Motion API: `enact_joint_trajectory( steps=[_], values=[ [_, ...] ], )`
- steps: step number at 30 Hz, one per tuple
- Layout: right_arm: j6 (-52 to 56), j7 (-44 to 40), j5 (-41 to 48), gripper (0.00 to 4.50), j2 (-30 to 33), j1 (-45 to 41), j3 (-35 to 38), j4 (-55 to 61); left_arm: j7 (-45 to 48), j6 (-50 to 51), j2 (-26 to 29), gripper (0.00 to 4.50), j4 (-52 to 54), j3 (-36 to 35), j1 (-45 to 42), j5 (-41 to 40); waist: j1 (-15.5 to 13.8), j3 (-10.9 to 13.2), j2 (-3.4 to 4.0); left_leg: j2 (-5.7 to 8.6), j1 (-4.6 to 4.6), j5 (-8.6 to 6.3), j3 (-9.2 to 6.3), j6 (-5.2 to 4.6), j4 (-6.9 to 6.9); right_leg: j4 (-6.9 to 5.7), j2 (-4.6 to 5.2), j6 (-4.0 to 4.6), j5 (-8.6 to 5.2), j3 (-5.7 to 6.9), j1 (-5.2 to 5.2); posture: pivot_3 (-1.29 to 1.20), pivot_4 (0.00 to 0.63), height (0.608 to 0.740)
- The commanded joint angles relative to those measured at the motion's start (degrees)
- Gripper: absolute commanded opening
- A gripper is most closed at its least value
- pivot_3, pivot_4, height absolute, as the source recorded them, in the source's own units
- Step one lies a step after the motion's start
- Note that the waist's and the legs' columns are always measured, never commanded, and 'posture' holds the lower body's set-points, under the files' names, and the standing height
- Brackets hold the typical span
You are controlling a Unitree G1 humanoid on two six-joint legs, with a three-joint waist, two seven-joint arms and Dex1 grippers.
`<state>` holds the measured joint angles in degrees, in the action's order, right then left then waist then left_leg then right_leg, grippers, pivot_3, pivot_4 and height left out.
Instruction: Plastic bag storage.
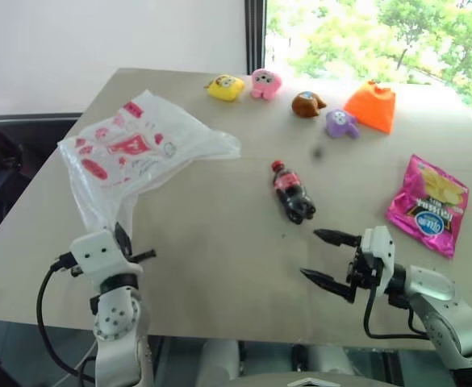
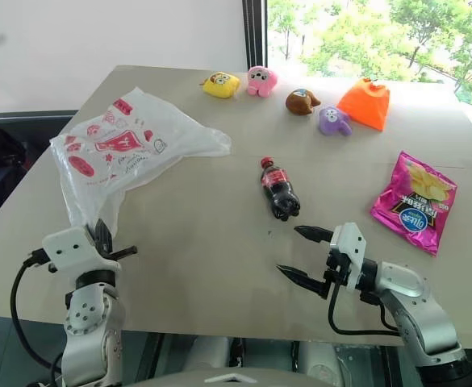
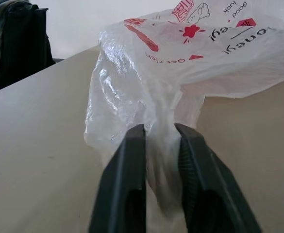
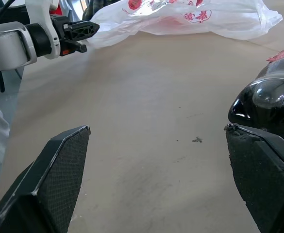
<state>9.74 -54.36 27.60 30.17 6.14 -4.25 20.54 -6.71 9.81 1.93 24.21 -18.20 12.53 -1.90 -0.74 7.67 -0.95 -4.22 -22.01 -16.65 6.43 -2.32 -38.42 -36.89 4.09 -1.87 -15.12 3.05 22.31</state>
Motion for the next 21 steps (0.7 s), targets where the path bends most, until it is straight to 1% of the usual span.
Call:
enact_joint_trajectory(
  steps=[1,4,8,10,12,13,17,21],
  values=[
    [-0.2,1.66,-0.48,4.5,-0.38,-0.56,0.27,2.67,0.14,0.47,0.52,0.08,1.75,0.13,-0.18,0.05,0.0,0.0,0.0,0.0,0.0,0.0,0.0,0.0,0.0,0.0,0.0,0.0,0.0,0.0,0.0,0.0,0.15,0.74],
    [0.67,7.0,-2.41,4.5,-2.17,-3.66,1.16,2.4,0.43,0.45,0.36,0.08,1.78,0.08,-0.57,-0.7,0.07,0.0,0.0,0.0,0.0,0.0,0.01,0.01,0.0,0.0,0.0,0.0,0.0,-0.01,0.0,0.0,0.15,0.74],
    [2.71,14.72,-4.45,4.5,-5.89,-11.5,1.69,2.88,1.42,-0.22,0.97,0.08,2.01,1.08,-0.95,-0.44,0.24,0.0,0.0,-0.01,0.03,0.01,0.04,0.02,-0.01,-0.09,-0.01,0.0,0.0,-0.02,0.02,0.0,0.15,0.74],
    [3.42,17.48,-6.23,4.5,-7.02,-14.64,1.45,2.38,1.74,-0.52,1.11,0.08,2.16,1.44,-1.11,-0.43,0.16,0.0,0.0,-0.01,0.02,0.03,0.04,0.04,-0.02,-0.16,-0.01,0.0,0.0,-0.03,0.06,0.0,0.15,0.74],
    [7.46,20.51,-8.93,4.5,-7.35,-18.25,-0.47,1.23,2.02,-0.92,1.61,0.08,2.48,2.31,-1.05,0.75,-0.06,0.0,-0.01,0.0,-0.05,0.04,0.03,0.07,-0.02,-0.2,-0.01,0.0,0.0,-0.01,0.12,0.0,0.15,0.74],
    [10.17,22.22,-10.41,4.5,-7.69,-20.18,-1.67,0.6,2.08,-1.16,1.68,0.08,2.57,2.77,-1.09,1.1,-0.03,0.0,-0.01,0.0,-0.07,0.16,0.03,0.27,-0.02,-0.2,0.0,0.0,0.0,0.0,0.13,0.0,0.15,0.74],
    [28.45,28.21,-11.59,4.5,-9.21,-26.23,-5.29,1.04,3.37,-2.74,1.7,0.08,3.4,4.01,-1.2,-0.07,0.07,-0.01,-0.01,0.0,-0.24,0.19,0.09,0.33,-0.03,-0.25,0.02,0.0,0.01,-0.04,0.34,0.0,0.15,0.74],
    [40.63,32.72,-12.92,4.5,-11.4,-32.27,-6.62,-1.87,5.91,-5.22,1.04,0.08,4.48,4.98,-0.47,-3.16,0.11,-0.01,-0.01,-0.02,-0.64,0.22,0.07,0.37,-0.15,-0.49,0.03,0.0,0.01,-0.02,0.78,0.0,0.15,0.74]
  ],
)
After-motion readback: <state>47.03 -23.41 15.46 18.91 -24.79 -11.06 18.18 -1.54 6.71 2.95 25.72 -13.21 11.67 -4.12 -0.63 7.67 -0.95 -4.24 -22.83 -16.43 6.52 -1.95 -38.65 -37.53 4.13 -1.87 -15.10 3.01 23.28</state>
